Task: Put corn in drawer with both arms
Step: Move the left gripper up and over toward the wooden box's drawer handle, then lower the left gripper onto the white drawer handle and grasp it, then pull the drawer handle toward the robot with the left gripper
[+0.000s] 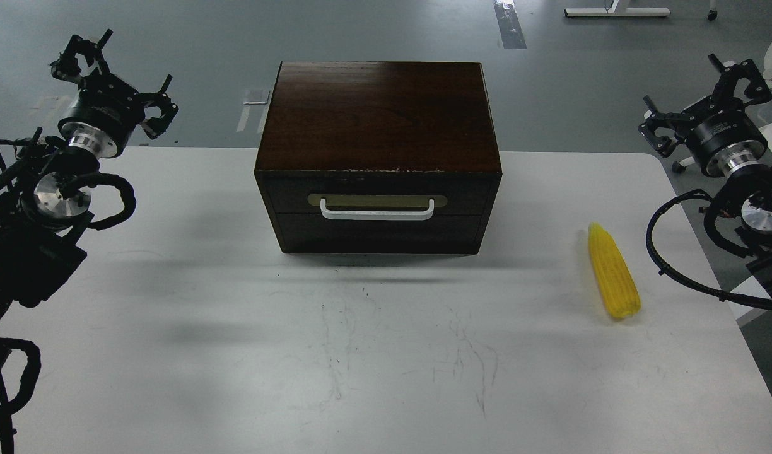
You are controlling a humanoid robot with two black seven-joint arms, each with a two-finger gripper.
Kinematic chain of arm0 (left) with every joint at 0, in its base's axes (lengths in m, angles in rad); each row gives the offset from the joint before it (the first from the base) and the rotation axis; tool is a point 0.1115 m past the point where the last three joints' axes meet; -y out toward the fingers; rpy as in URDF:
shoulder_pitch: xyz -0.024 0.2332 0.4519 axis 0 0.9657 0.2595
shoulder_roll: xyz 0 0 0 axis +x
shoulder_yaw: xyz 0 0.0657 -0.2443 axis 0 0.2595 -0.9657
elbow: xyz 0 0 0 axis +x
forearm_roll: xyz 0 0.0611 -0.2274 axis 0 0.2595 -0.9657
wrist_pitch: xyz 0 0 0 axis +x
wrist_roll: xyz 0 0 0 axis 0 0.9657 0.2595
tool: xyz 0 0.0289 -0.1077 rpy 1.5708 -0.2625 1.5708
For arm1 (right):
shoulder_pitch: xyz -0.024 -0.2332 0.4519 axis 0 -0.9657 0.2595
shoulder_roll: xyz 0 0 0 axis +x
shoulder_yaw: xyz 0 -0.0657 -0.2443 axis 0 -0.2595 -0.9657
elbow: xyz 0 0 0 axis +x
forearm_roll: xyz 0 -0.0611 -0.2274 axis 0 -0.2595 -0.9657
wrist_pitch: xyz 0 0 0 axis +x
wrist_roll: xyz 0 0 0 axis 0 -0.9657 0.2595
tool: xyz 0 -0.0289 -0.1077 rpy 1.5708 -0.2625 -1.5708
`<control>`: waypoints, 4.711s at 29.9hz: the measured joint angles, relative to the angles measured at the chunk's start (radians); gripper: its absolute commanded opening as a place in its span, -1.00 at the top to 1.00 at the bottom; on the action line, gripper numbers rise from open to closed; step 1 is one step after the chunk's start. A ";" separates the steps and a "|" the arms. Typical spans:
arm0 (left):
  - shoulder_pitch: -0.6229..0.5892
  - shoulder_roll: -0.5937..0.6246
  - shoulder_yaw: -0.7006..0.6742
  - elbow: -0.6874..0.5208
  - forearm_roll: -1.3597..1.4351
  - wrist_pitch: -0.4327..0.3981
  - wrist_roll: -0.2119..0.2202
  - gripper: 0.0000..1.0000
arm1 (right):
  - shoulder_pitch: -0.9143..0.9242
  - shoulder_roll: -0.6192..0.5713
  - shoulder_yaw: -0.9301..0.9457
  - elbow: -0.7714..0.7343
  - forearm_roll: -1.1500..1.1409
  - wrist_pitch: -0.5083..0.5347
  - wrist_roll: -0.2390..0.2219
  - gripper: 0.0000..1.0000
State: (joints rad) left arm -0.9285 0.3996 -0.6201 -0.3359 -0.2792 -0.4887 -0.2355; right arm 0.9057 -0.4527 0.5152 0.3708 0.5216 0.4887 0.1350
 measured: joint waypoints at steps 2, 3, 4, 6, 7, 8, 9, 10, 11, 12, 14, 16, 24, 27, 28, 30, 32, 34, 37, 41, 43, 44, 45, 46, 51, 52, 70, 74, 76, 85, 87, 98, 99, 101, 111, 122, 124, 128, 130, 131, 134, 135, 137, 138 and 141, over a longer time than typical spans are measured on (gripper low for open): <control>-0.002 0.003 -0.001 0.000 -0.001 0.000 0.000 -0.95 | 0.001 0.000 0.000 0.000 0.000 0.000 0.000 -1.00; -0.003 0.006 -0.002 0.000 -0.001 0.000 -0.001 -0.95 | 0.003 0.000 0.000 0.000 0.000 0.000 0.000 -1.00; -0.004 0.010 -0.004 0.000 -0.001 0.000 -0.001 -0.95 | 0.004 -0.001 0.000 0.000 0.000 0.000 0.000 -1.00; -0.006 0.017 -0.009 0.000 -0.002 0.000 -0.001 -0.95 | 0.006 -0.002 0.001 0.001 0.000 0.000 0.000 -1.00; -0.008 0.019 -0.012 -0.002 -0.003 0.000 -0.001 -0.95 | 0.006 -0.003 0.001 0.002 0.000 0.000 0.000 -1.00; -0.011 0.021 -0.013 -0.005 -0.003 0.000 -0.001 -0.95 | 0.006 -0.004 0.001 0.002 0.000 0.000 0.000 -1.00; -0.020 0.022 -0.012 -0.006 -0.003 0.000 0.000 -0.95 | 0.006 -0.007 0.001 0.002 0.000 0.000 0.000 -1.00; -0.033 0.024 -0.008 -0.006 -0.003 0.000 0.002 -0.95 | 0.006 -0.014 0.001 0.002 0.000 0.000 0.000 -1.00; -0.044 0.027 -0.006 -0.007 -0.003 0.000 0.004 -0.95 | 0.006 -0.022 0.001 0.002 0.000 0.000 -0.001 -1.00; -0.052 0.030 -0.004 -0.007 -0.002 0.000 0.004 -0.95 | 0.006 -0.032 0.001 0.002 0.000 0.000 -0.002 -1.00; -0.058 0.041 -0.002 -0.010 -0.002 0.000 0.004 -0.95 | 0.006 -0.049 0.001 0.002 0.000 0.000 -0.004 -1.00; -0.064 0.065 -0.002 -0.012 -0.001 0.000 -0.001 -0.95 | 0.006 -0.061 0.002 0.003 0.000 0.000 -0.004 -1.00; -0.132 0.103 0.000 -0.043 0.223 0.000 -0.007 -0.94 | 0.011 -0.084 0.003 0.004 0.000 0.000 -0.005 -1.00; -0.190 0.116 0.000 -0.113 0.419 0.000 -0.008 -0.91 | 0.011 -0.084 0.006 0.003 0.000 0.000 -0.004 -1.00; -0.211 0.129 0.000 -0.155 0.486 0.000 -0.010 -0.89 | 0.011 -0.085 0.007 0.003 0.000 0.000 -0.002 -1.00; -0.248 0.161 0.000 -0.265 0.631 0.000 -0.012 -0.88 | 0.011 -0.085 0.008 0.003 0.000 0.000 -0.001 -1.00; -0.278 0.187 -0.001 -0.399 0.787 -0.001 -0.014 -0.87 | 0.012 -0.085 0.008 0.003 0.000 0.000 0.000 -1.00; -0.296 0.202 -0.001 -0.525 0.938 -0.001 -0.014 -0.87 | 0.012 -0.087 0.008 0.001 0.000 0.000 0.001 -1.00; -0.316 0.212 -0.001 -0.721 1.213 -0.001 -0.028 -0.87 | 0.012 -0.091 0.011 0.001 0.000 0.000 0.002 -1.00; -0.320 0.209 0.002 -0.884 1.510 -0.001 -0.063 -0.87 | 0.012 -0.098 0.018 0.001 0.000 0.000 0.003 -1.00; -0.325 0.205 0.029 -0.923 1.609 0.000 -0.078 -0.87 | 0.011 -0.103 0.024 0.001 0.001 0.000 0.003 -1.00; -0.330 0.203 0.057 -0.937 1.647 0.000 -0.083 -0.86 | 0.008 -0.106 0.026 0.001 0.001 0.000 0.004 -1.00; -0.337 0.201 0.083 -0.949 1.672 0.000 -0.085 -0.83 | 0.006 -0.108 0.027 0.000 0.001 0.000 0.004 -1.00; -0.352 0.199 0.118 -0.966 1.696 0.000 -0.088 -0.82 | 0.003 -0.110 0.027 0.000 0.001 0.000 0.004 -1.00; -0.425 0.191 0.298 -1.077 1.831 0.000 -0.094 -0.78 | -0.013 -0.121 0.031 -0.007 0.002 0.000 0.009 -1.00; -0.431 0.187 0.313 -1.085 1.862 0.000 -0.094 -0.77 | -0.015 -0.121 0.031 -0.008 0.002 0.000 0.009 -1.00; -0.650 0.082 0.851 -1.081 2.308 0.000 -0.214 -0.72 | -0.019 -0.148 0.044 -0.011 0.002 0.000 0.009 -1.00; -0.647 0.067 0.882 -1.044 2.352 0.000 -0.215 -0.72 | -0.025 -0.148 0.045 -0.017 0.002 0.000 0.009 -1.00; -0.645 0.064 0.887 -1.032 2.358 0.000 -0.216 -0.70 | -0.027 -0.150 0.045 -0.022 0.002 0.000 0.009 -1.00; -0.640 0.042 0.890 -0.997 2.359 0.000 -0.229 -0.37 | -0.028 -0.149 0.044 -0.026 0.002 0.000 0.009 -1.00; -0.637 0.035 0.890 -0.987 2.359 0.000 -0.229 -0.32 | -0.028 -0.149 0.044 -0.026 0.002 0.000 0.009 -1.00; -0.625 0.004 0.891 -0.903 2.359 0.000 -0.231 -0.28 | -0.028 -0.149 0.043 -0.024 0.001 0.000 0.009 -1.00; -0.622 0.000 0.892 -0.899 2.359 0.000 -0.231 -0.28 | -0.027 -0.149 0.045 -0.024 0.001 0.000 0.009 -1.00; -0.619 -0.008 0.892 -0.896 2.359 0.000 -0.231 -0.28 | -0.027 -0.148 0.051 -0.024 0.001 0.000 0.009 -1.00; -0.611 -0.017 0.893 -0.894 2.361 0.000 -0.231 0.07 | -0.025 -0.144 0.055 -0.024 0.002 0.000 0.009 -1.00; -0.602 -0.017 0.911 -0.894 2.366 0.000 -0.231 0.07 | -0.026 -0.148 0.052 -0.024 0.002 0.000 0.009 -1.00; -0.601 -0.017 0.912 -0.893 2.366 0.000 -0.231 0.07 | -0.026 -0.149 0.052 -0.024 0.002 0.000 0.009 -1.00; -0.599 -0.018 0.911 -0.901 2.366 0.000 -0.237 0.07 | -0.026 -0.149 0.052 -0.024 0.001 0.000 0.009 -1.00; -0.599 -0.019 0.911 -0.908 2.366 0.000 -0.242 0.07 | -0.026 -0.149 0.051 -0.025 0.001 0.000 0.009 -1.00; -0.599 -0.019 0.911 -0.911 2.366 0.000 -0.243 0.07 | -0.026 -0.149 0.051 -0.026 0.001 0.000 0.009 -1.00; -0.600 -0.019 0.911 -0.918 2.366 0.000 -0.244 0.07 | -0.019 -0.149 0.051 -0.046 0.001 0.000 0.009 -1.00; -0.600 -0.020 0.911 -0.921 2.366 0.000 -0.244 0.07 | -0.016 -0.149 0.051 -0.053 0.001 0.000 0.009 -1.00; -0.603 -0.025 0.911 -0.931 2.366 0.000 -0.244 0.07 | -0.009 -0.149 0.051 -0.060 0.001 0.000 0.009 -1.00; -0.605 -0.029 0.911 -0.934 2.366 0.000 -0.244 0.07 | -0.007 -0.148 0.051 -0.061 0.001 0.000 0.009 -1.00; -0.613 -0.042 0.911 -0.939 2.366 0.000 -0.244 0.07 | -0.004 -0.146 0.051 -0.062 0.001 0.000 0.009 -1.00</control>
State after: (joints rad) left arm -1.5412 0.3571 0.2912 -1.2752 2.0869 -0.4890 -0.4798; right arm 0.9015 -0.5991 0.5659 0.3088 0.5231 0.4887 0.1442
